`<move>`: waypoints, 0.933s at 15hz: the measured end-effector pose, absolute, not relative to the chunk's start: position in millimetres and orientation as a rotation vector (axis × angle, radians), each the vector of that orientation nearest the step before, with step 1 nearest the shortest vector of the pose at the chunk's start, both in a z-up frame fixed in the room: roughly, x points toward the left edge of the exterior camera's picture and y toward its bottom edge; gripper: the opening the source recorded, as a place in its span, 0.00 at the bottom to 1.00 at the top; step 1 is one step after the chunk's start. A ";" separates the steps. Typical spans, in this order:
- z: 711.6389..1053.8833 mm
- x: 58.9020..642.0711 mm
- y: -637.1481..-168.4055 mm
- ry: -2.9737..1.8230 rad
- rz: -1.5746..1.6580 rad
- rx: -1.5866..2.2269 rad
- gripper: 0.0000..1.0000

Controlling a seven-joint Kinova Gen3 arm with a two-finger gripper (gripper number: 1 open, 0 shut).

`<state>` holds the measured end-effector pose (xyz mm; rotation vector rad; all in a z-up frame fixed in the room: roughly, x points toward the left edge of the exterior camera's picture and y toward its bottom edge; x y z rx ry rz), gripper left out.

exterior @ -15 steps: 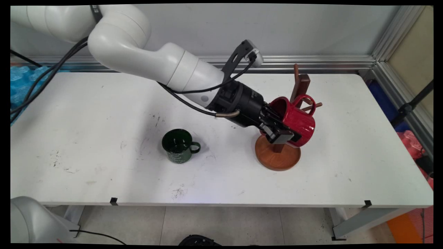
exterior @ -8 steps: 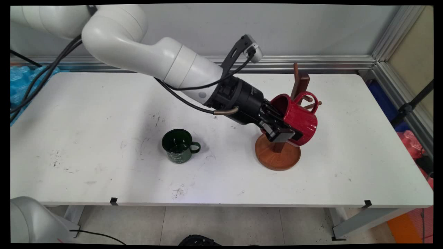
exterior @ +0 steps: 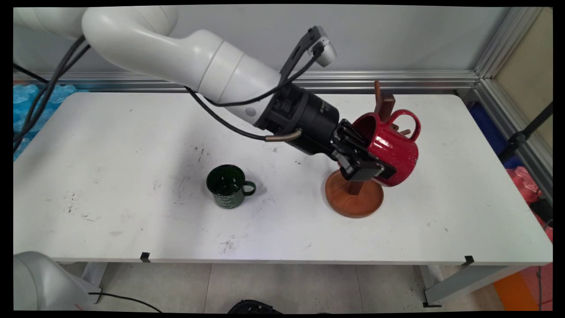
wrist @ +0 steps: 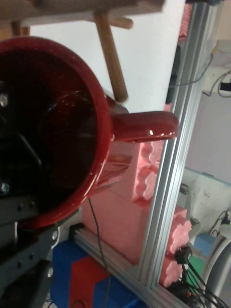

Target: Place the picked object on the table

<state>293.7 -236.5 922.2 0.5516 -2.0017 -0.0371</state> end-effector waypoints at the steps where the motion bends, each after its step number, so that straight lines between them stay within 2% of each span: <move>1: 926.0 293.5 -233.9 -2.002 -0.039 0.539 0.00; 14: 962.7 310.6 -200.8 -2.060 -0.048 0.446 0.00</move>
